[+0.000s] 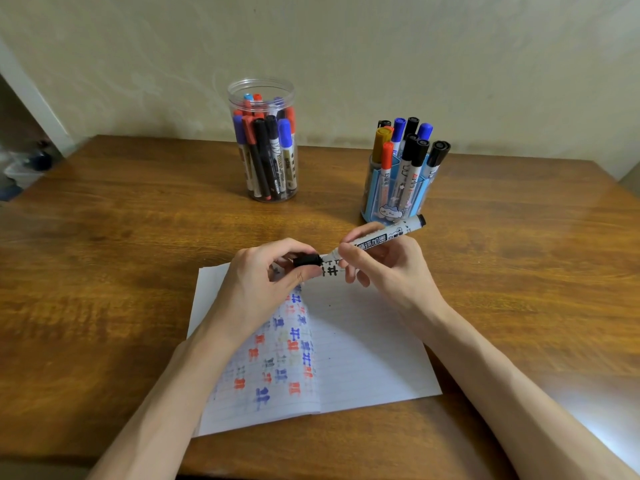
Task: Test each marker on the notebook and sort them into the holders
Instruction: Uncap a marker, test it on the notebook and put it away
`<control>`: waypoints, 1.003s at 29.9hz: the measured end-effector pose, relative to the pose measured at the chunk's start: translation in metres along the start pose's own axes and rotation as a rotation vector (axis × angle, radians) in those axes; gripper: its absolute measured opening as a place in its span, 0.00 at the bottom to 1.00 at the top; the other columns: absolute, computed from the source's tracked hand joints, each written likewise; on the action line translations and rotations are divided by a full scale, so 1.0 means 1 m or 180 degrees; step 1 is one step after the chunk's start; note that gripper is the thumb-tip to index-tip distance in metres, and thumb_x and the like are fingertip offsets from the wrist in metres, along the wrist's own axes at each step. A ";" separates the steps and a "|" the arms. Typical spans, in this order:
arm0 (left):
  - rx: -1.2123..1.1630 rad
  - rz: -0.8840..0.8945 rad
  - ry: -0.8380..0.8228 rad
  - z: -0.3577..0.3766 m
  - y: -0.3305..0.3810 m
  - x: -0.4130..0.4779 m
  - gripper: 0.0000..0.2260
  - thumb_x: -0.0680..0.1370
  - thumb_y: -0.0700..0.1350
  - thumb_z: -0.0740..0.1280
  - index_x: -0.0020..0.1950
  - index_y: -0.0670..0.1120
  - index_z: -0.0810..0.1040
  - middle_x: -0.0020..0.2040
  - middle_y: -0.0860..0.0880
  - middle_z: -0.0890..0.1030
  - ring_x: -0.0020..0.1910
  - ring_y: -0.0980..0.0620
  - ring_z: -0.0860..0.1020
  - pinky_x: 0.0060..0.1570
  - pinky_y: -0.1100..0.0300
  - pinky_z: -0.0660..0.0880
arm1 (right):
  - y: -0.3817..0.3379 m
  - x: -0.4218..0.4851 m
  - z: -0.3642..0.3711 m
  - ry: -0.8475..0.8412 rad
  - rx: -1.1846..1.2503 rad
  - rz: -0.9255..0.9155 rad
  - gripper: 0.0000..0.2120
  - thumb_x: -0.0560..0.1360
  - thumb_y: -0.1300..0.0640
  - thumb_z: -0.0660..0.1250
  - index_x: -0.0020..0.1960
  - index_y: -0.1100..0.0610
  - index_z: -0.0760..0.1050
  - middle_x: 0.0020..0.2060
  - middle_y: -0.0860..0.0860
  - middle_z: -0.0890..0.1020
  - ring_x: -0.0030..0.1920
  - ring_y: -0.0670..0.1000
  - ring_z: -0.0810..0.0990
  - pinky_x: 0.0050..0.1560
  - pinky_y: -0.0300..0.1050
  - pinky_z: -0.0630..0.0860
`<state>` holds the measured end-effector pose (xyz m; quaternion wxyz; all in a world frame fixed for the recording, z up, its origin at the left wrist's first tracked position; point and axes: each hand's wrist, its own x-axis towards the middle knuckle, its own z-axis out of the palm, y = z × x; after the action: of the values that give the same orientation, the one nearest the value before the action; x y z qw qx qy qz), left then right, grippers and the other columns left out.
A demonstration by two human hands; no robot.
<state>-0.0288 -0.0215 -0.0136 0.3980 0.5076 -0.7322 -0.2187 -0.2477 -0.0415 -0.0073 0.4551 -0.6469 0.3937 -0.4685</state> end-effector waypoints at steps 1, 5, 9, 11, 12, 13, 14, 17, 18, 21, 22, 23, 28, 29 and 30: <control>-0.0002 0.0004 -0.0001 0.000 0.000 0.000 0.18 0.72 0.59 0.68 0.57 0.53 0.84 0.51 0.61 0.84 0.53 0.64 0.81 0.51 0.68 0.78 | 0.000 0.000 0.000 -0.0023 0.0002 -0.0018 0.06 0.81 0.61 0.72 0.54 0.64 0.80 0.39 0.55 0.86 0.35 0.50 0.83 0.34 0.39 0.76; -0.0042 0.0046 -0.0023 -0.001 0.001 -0.001 0.18 0.72 0.61 0.67 0.57 0.54 0.83 0.50 0.64 0.83 0.52 0.64 0.81 0.49 0.71 0.77 | 0.000 -0.004 0.001 -0.0302 0.0137 0.0107 0.08 0.78 0.60 0.76 0.55 0.61 0.83 0.41 0.50 0.86 0.36 0.48 0.80 0.36 0.39 0.76; 0.0012 0.0113 0.0014 -0.002 0.000 0.000 0.17 0.74 0.60 0.67 0.56 0.52 0.84 0.50 0.62 0.83 0.53 0.63 0.81 0.49 0.70 0.77 | -0.003 -0.003 -0.004 -0.0541 0.0326 0.0517 0.13 0.80 0.49 0.73 0.60 0.56 0.85 0.45 0.56 0.87 0.40 0.52 0.81 0.40 0.45 0.77; -0.0011 0.0112 0.0078 -0.002 0.001 0.001 0.17 0.74 0.58 0.68 0.56 0.51 0.84 0.50 0.61 0.84 0.53 0.63 0.80 0.48 0.71 0.76 | -0.004 0.000 -0.006 -0.0417 0.0752 0.0909 0.18 0.82 0.44 0.68 0.61 0.56 0.85 0.46 0.59 0.87 0.41 0.55 0.81 0.40 0.45 0.77; -0.0019 0.0098 0.0112 -0.002 0.001 0.001 0.15 0.74 0.57 0.68 0.56 0.51 0.84 0.51 0.61 0.83 0.53 0.64 0.80 0.48 0.71 0.75 | -0.004 0.001 -0.007 -0.0264 0.0831 0.1000 0.16 0.82 0.46 0.67 0.59 0.57 0.85 0.44 0.60 0.87 0.40 0.56 0.79 0.38 0.44 0.76; -0.0024 0.0087 0.0140 -0.002 0.001 0.001 0.14 0.74 0.56 0.69 0.55 0.51 0.83 0.51 0.62 0.82 0.53 0.64 0.79 0.47 0.71 0.76 | -0.003 0.003 -0.008 -0.0093 0.0763 0.0970 0.13 0.83 0.49 0.69 0.55 0.58 0.85 0.42 0.60 0.85 0.39 0.55 0.77 0.35 0.42 0.74; -0.0025 0.0074 0.0157 -0.002 0.001 0.001 0.14 0.74 0.56 0.69 0.55 0.52 0.83 0.51 0.63 0.82 0.54 0.65 0.79 0.47 0.71 0.76 | 0.000 0.003 -0.010 0.0020 0.0607 0.0893 0.10 0.82 0.51 0.71 0.50 0.58 0.85 0.40 0.62 0.84 0.38 0.55 0.76 0.34 0.41 0.72; -0.0037 0.0013 0.0234 -0.003 -0.001 0.001 0.15 0.73 0.57 0.69 0.56 0.53 0.83 0.50 0.64 0.82 0.53 0.65 0.80 0.46 0.69 0.78 | 0.006 0.003 -0.021 -0.0064 0.0071 0.0441 0.10 0.76 0.51 0.77 0.47 0.58 0.84 0.39 0.58 0.85 0.35 0.52 0.77 0.32 0.40 0.72; -0.0030 0.0011 0.0274 -0.003 -0.002 0.001 0.15 0.73 0.57 0.69 0.56 0.53 0.83 0.49 0.64 0.82 0.52 0.65 0.81 0.46 0.69 0.79 | 0.007 0.003 -0.023 -0.0139 -0.0195 0.0264 0.09 0.75 0.52 0.78 0.48 0.58 0.85 0.40 0.54 0.87 0.34 0.50 0.79 0.32 0.40 0.74; 0.0105 0.0093 0.0273 -0.004 -0.004 0.000 0.16 0.74 0.58 0.68 0.57 0.52 0.84 0.49 0.62 0.84 0.50 0.63 0.81 0.47 0.64 0.79 | 0.012 0.004 -0.022 -0.0234 -0.0763 -0.0029 0.10 0.73 0.52 0.79 0.53 0.54 0.87 0.46 0.46 0.88 0.39 0.44 0.84 0.38 0.39 0.79; 0.0164 0.0127 0.0233 -0.004 -0.004 0.000 0.17 0.74 0.58 0.67 0.57 0.52 0.84 0.49 0.61 0.84 0.50 0.62 0.81 0.47 0.63 0.79 | 0.013 0.004 -0.020 -0.0196 -0.0831 -0.0042 0.11 0.73 0.51 0.79 0.54 0.53 0.87 0.47 0.44 0.89 0.43 0.44 0.86 0.41 0.40 0.81; 0.0216 0.0155 0.0170 -0.003 -0.005 0.000 0.18 0.75 0.59 0.65 0.58 0.51 0.84 0.50 0.60 0.84 0.51 0.62 0.81 0.47 0.62 0.78 | 0.014 0.005 -0.020 -0.0155 -0.0891 -0.0068 0.13 0.73 0.49 0.78 0.55 0.52 0.87 0.48 0.44 0.89 0.46 0.45 0.87 0.44 0.44 0.83; 0.0115 0.0119 -0.0040 -0.004 -0.004 -0.001 0.17 0.83 0.48 0.63 0.71 0.51 0.76 0.57 0.61 0.81 0.59 0.67 0.78 0.55 0.70 0.77 | 0.016 0.007 -0.024 -0.0001 -0.0974 -0.0144 0.12 0.75 0.50 0.78 0.56 0.54 0.87 0.49 0.45 0.89 0.50 0.48 0.87 0.49 0.57 0.84; 0.0072 0.0077 0.0016 -0.005 -0.004 -0.001 0.17 0.83 0.48 0.62 0.72 0.52 0.76 0.55 0.61 0.82 0.58 0.69 0.78 0.54 0.72 0.76 | 0.016 0.007 -0.024 -0.0008 -0.0949 -0.0154 0.11 0.75 0.51 0.78 0.55 0.54 0.87 0.48 0.45 0.89 0.50 0.48 0.88 0.49 0.56 0.84; 0.0069 0.0052 0.0097 -0.006 -0.003 -0.002 0.16 0.82 0.49 0.63 0.70 0.51 0.77 0.53 0.60 0.83 0.56 0.70 0.78 0.52 0.74 0.76 | 0.015 0.006 -0.024 -0.0022 -0.0938 -0.0162 0.10 0.76 0.52 0.77 0.55 0.55 0.87 0.48 0.46 0.89 0.50 0.48 0.88 0.48 0.56 0.84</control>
<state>-0.0218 -0.0205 -0.0129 0.4054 0.5091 -0.7325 -0.1997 -0.2710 -0.0569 -0.0168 0.3446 -0.7180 0.4401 -0.4148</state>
